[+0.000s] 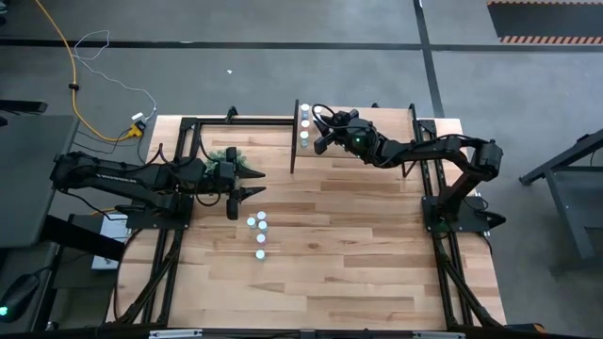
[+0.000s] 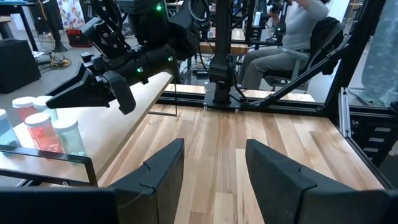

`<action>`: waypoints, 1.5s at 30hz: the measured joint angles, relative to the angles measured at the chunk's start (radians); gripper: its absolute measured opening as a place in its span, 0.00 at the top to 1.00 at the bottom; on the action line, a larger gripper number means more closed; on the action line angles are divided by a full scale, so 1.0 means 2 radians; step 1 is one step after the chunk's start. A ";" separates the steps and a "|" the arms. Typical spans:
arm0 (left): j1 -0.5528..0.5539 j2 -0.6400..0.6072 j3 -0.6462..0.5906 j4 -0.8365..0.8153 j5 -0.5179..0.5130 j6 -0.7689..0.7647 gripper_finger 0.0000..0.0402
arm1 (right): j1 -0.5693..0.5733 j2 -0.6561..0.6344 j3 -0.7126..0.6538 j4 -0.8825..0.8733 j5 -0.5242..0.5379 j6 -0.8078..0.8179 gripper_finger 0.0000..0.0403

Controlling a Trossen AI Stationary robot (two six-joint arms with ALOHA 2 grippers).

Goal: Pick and place medicine bottles onto shelf by color
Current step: Put the transparent green medicine bottle on the shelf, then put the transparent blue medicine bottle on the shelf

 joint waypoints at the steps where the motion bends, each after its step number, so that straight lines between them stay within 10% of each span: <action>1: 0.000 0.000 0.000 0.000 0.000 0.000 0.60 | 0.000 0.000 0.000 0.000 0.000 0.000 0.76; 23: 0.000 0.000 0.000 -0.007 0.000 0.000 0.60 | 0.000 -0.014 0.000 -0.020 -0.006 -0.008 0.50; 34: 0.000 0.000 0.000 -0.011 0.000 0.000 0.60 | 0.007 -0.111 0.000 -0.209 -0.027 -0.022 0.48; 40: 0.000 0.000 0.000 -0.011 0.000 0.000 0.60 | 0.065 -0.145 -0.006 -0.326 -0.094 -0.004 0.48; 45: 0.000 0.000 0.000 -0.011 0.000 0.000 0.60 | 0.155 -0.138 -0.084 -0.200 -0.103 0.009 0.48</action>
